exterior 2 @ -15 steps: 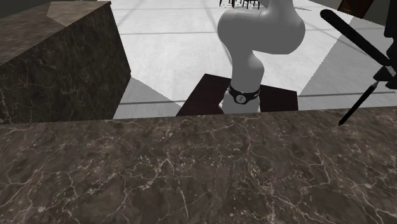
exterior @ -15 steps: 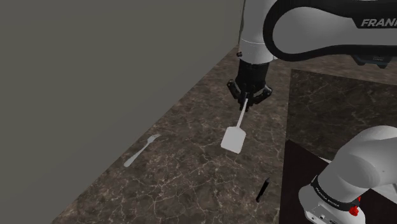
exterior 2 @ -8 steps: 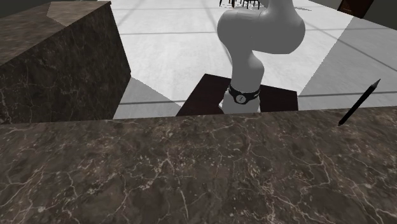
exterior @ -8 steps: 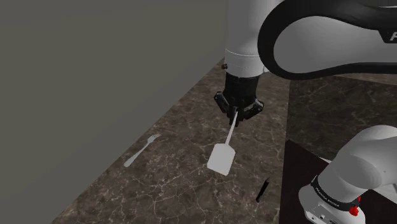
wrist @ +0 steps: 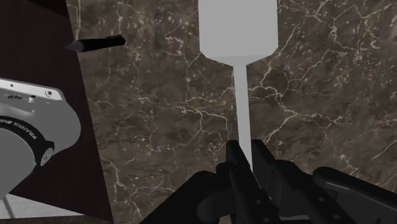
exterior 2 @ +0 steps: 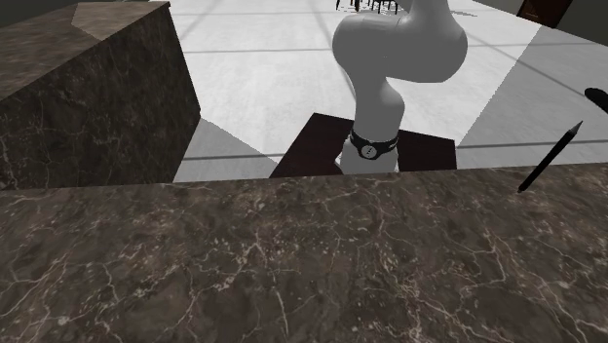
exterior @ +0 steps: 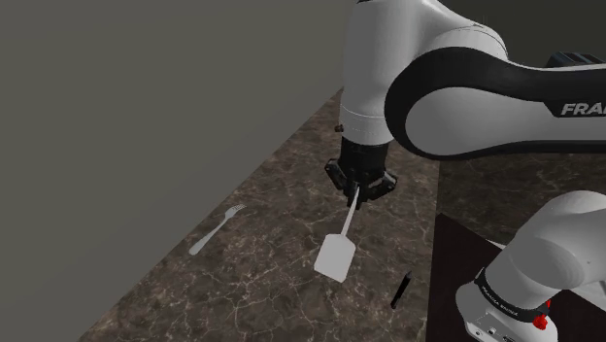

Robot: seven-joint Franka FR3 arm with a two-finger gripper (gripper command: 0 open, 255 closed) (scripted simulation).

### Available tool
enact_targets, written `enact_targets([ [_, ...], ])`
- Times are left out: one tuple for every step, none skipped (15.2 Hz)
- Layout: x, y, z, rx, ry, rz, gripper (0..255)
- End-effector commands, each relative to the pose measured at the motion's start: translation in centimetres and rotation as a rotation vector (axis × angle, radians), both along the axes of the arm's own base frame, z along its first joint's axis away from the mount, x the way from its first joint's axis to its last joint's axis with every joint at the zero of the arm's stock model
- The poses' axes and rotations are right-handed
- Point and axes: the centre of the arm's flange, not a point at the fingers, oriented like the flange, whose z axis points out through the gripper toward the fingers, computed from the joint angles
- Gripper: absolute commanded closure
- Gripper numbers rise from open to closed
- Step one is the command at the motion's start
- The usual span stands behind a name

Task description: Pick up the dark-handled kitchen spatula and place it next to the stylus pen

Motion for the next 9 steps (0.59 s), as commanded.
enact_targets([
  [-0.1, 0.0, -1.1, 0.0, -0.001, 0.0, 255],
  [-0.1, 0.0, -1.6, 0.0, -0.001, 0.0, 255],
  [-0.1, 0.0, -2.2, 0.0, -0.001, 0.0, 255],
  [-0.1, 0.0, -2.7, 0.0, -0.001, 0.0, 255],
  [-0.1, 0.0, -3.2, 0.0, -0.001, 0.0, 255],
  [-0.1, 0.0, -3.7, 0.0, -0.001, 0.0, 255],
  [-0.1, 0.0, -4.3, 0.0, -0.001, 0.0, 255],
  [-0.1, 0.0, -4.8, 0.0, -0.001, 0.0, 255],
  [-0.1, 0.0, -5.3, 0.0, -0.001, 0.0, 255],
])
